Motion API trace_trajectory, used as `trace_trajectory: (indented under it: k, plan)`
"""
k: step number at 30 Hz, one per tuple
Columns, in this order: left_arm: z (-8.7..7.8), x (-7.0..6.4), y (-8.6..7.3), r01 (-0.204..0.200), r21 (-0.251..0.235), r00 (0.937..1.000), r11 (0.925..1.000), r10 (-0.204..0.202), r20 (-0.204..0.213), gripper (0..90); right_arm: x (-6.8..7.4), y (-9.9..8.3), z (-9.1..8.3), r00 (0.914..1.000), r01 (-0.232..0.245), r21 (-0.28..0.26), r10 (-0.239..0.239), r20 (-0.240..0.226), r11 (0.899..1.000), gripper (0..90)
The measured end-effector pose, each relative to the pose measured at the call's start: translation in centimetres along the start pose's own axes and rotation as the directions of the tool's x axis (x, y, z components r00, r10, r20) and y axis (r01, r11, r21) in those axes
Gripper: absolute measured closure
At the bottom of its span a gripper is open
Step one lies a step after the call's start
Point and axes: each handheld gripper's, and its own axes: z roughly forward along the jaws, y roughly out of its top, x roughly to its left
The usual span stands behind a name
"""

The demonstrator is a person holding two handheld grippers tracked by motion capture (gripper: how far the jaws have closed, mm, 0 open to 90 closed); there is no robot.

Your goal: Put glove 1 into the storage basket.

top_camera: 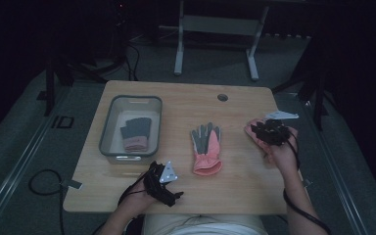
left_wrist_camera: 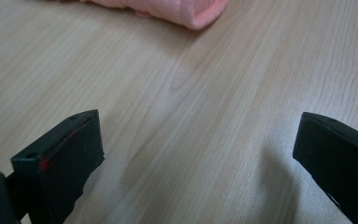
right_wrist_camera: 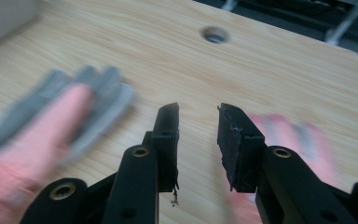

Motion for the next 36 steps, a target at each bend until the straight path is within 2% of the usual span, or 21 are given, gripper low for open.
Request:
trace_trajectory:
  k: [2, 3, 4, 8, 10, 11, 16, 21, 24, 28, 34, 36]
  plan:
    - [-0.1, 0.1, 0.0, 0.003, -0.001, 1.0000, 1.0000, -0.003, 0.002, 1.3, -1.7, -0.5, -0.5, 0.9998, -0.001, 0.009, 0.001, 0.019, 1.000, 66.9]
    - [-0.1, 0.1, -0.1, 0.002, 0.000, 1.0000, 1.0000, -0.002, 0.001, 1.3, -3.1, -0.9, -0.7, 0.9995, 0.006, 0.028, -0.006, 0.032, 1.000, 65.8]
    - [-0.1, 0.2, -0.1, 0.002, 0.004, 1.0000, 1.0000, -0.002, 0.002, 1.3, -3.1, -0.9, -0.7, 0.9995, 0.006, 0.028, -0.006, 0.032, 1.000, 65.8]
    - [-0.1, 0.2, -0.2, 0.005, 0.011, 1.0000, 0.9999, -0.005, 0.003, 1.3, -5.5, -1.7, -0.3, 0.9987, 0.003, 0.068, -0.007, 0.051, 0.998, 63.3]
    - [-0.1, 0.2, -0.2, 0.006, 0.007, 1.0000, 1.0000, -0.006, 0.003, 1.3, -6.7, -2.1, 0.5, 0.9989, 0.007, 0.103, -0.011, 0.046, 0.995, 60.7]
    - [-0.1, 0.2, -0.2, 0.006, 0.008, 1.0000, 1.0000, -0.006, 0.002, 1.3, -6.7, -2.1, 0.5, 0.9989, 0.007, 0.103, -0.011, 0.046, 0.995, 60.7]
    - [0.0, 0.1, -0.2, 0.007, 0.013, 1.0000, 0.9999, -0.007, 0.003, 1.3, -7.8, -3.0, 2.4, 0.9990, 0.040, 0.179, -0.043, 0.012, 0.983, 57.6]
    - [0.0, 0.1, -0.2, 0.001, 0.016, 1.0000, 0.9999, -0.001, 0.006, 1.3, -8.0, -4.5, 3.9, 0.9994, 0.035, 0.235, -0.035, -0.005, 0.971, 50.9]
    - [0.1, 0.1, -0.1, 0.001, 0.012, 1.0000, 0.9999, -0.002, 0.008, 1.3, -7.9, -5.3, 4.6, 0.9996, 0.026, 0.239, -0.028, 0.007, 0.971, 51.2]
    - [0.2, -0.1, -0.1, -0.006, 0.011, 0.9999, 0.9999, 0.006, 0.011, 1.3, -7.4, -6.1, 5.1, 0.9987, 0.038, 0.227, -0.045, 0.026, 0.973, 58.7]
    - [0.1, -0.2, 0.1, -0.017, -0.003, 0.9999, 0.9999, 0.017, 0.001, 1.3, -7.8, -6.2, 5.0, 0.9988, -0.047, 0.222, 0.044, 0.020, 0.974, 78.3]
    - [0.1, -0.2, 0.1, -0.016, -0.005, 0.9999, 0.9999, 0.016, -0.003, 1.3, -7.6, -5.9, 4.8, 0.9975, -0.063, 0.226, 0.055, 0.044, 0.972, 83.4]
